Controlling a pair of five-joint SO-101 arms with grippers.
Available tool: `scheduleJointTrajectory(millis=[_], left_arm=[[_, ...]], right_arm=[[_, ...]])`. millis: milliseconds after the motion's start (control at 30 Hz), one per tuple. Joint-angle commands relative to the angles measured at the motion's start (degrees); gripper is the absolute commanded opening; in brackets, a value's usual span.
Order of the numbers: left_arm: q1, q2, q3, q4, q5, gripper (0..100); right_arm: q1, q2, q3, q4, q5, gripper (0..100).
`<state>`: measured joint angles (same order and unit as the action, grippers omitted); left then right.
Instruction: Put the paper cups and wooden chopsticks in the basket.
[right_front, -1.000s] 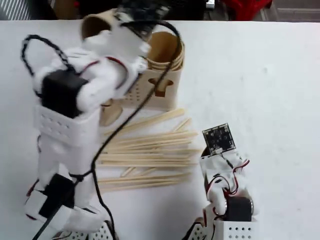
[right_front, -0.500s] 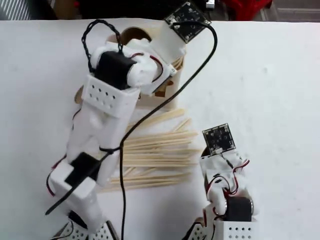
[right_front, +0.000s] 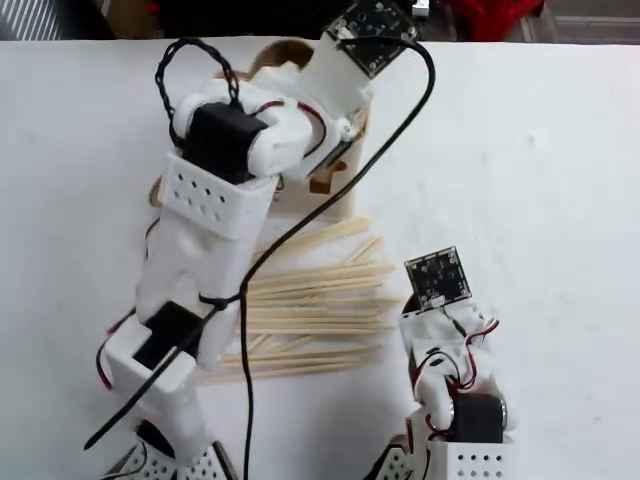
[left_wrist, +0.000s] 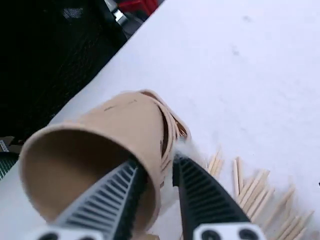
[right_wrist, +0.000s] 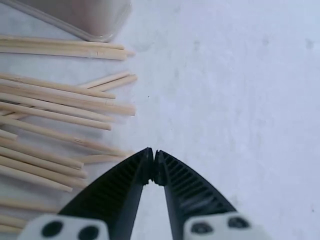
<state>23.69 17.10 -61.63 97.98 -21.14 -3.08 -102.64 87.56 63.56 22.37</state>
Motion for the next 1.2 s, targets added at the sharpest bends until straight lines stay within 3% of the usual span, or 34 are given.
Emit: scheduleJointTrajectory(millis=[0, 400, 600, 867, 1167], left_arm=[[-0.8, -0.1, -1.7, -7.2, -0.8, 11], [-2.0, 7.6, -1.6, -11.9, -0.3, 11], [-6.6, 7.0, -5.8, -11.1, 6.8, 11], [-7.3, 15.7, 4.2, -14.8, 7.6, 11], [-7.3, 18.0, -5.0, -12.7, 7.6, 11]], right_arm=[[0.6, -0.6, -0.7, -0.3, 0.4, 1.7], [0.6, -0.6, -0.7, -0.3, 0.4, 1.7], [0.6, -0.6, -0.7, -0.3, 0.4, 1.7], [0.6, -0.6, -0.7, -0.3, 0.4, 1.7], [0.6, -0.6, -0.7, -0.3, 0.4, 1.7]])
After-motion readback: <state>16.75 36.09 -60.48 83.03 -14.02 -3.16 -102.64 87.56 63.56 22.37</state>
